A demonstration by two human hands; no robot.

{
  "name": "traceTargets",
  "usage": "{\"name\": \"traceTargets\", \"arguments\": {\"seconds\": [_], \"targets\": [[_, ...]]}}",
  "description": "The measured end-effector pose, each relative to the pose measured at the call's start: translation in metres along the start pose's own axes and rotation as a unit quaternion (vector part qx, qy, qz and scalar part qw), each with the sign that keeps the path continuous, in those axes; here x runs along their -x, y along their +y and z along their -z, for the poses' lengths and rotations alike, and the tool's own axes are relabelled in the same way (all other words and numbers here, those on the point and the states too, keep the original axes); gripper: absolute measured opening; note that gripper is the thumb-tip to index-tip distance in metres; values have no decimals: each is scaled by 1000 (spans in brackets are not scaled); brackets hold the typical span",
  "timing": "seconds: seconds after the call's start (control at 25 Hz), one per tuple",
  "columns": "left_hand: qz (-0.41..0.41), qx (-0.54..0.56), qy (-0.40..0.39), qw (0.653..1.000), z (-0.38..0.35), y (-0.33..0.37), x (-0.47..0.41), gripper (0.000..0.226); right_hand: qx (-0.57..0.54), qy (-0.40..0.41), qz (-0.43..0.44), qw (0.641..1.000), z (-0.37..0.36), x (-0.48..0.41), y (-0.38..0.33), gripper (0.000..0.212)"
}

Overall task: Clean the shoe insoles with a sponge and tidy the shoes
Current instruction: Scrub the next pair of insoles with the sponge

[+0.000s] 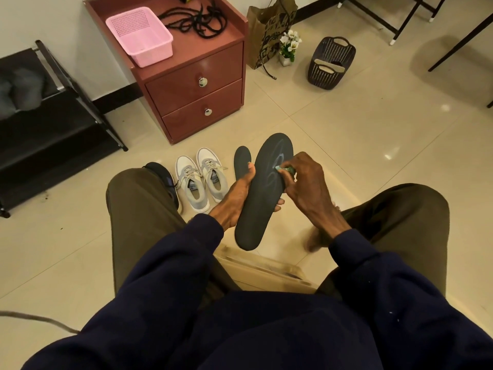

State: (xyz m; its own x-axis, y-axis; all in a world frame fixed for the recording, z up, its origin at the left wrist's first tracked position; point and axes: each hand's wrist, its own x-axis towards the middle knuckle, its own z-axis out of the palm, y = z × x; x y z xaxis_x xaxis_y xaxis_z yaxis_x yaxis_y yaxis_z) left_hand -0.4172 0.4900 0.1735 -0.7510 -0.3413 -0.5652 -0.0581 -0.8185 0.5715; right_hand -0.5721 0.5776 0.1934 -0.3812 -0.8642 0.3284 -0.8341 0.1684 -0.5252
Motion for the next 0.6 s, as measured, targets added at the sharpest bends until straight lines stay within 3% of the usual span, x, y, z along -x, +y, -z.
{"name": "traceTargets", "arguments": {"seconds": [0.2,0.36,0.44,0.6], "targets": [[-33,-7,36,999,6,2,-1,62,-51,-126,118,984,-9,12,-30,10],[11,-21,-5,1000,1,-2,1,78,-2,-16,17,1000,3,-4,4,11],[11,-31,3,999,1,-4,1,78,-14,-8,-14,1000,5,-1,9,11],[-18,-8,50,999,3,3,1,61,-67,-132,93,985,-10,18,-30,11]]}}
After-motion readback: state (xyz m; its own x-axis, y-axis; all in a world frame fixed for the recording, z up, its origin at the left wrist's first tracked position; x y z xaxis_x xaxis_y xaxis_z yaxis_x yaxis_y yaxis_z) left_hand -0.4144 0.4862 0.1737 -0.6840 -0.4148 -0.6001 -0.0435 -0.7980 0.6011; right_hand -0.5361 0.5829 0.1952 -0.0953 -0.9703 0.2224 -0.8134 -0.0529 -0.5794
